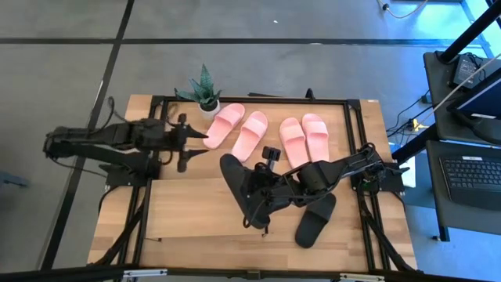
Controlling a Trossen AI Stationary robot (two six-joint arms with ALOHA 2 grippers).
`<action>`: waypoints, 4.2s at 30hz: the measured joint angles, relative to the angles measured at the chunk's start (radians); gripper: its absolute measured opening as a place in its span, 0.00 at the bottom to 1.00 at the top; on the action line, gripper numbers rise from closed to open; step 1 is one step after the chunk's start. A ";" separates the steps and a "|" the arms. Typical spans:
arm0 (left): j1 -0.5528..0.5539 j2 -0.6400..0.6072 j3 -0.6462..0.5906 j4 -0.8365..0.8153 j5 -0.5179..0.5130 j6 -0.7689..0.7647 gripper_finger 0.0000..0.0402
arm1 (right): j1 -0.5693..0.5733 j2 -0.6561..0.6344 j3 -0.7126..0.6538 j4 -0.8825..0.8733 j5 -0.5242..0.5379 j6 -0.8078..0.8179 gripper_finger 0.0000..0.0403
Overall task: Pick and place slides into the shelf
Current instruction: Put the black slide on the shelf
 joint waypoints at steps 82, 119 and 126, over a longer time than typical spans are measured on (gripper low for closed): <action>-0.445 0.670 0.743 -0.580 -0.461 0.064 0.09 | -0.022 0.006 -0.007 0.005 -0.079 -0.042 0.26; -0.635 0.454 0.610 -0.356 -0.794 0.270 0.08 | 0.097 -0.182 0.002 -0.041 0.070 0.032 0.70; -0.681 0.317 0.347 -0.118 -0.887 0.378 0.07 | 0.097 -0.182 0.002 -0.040 0.158 0.005 0.70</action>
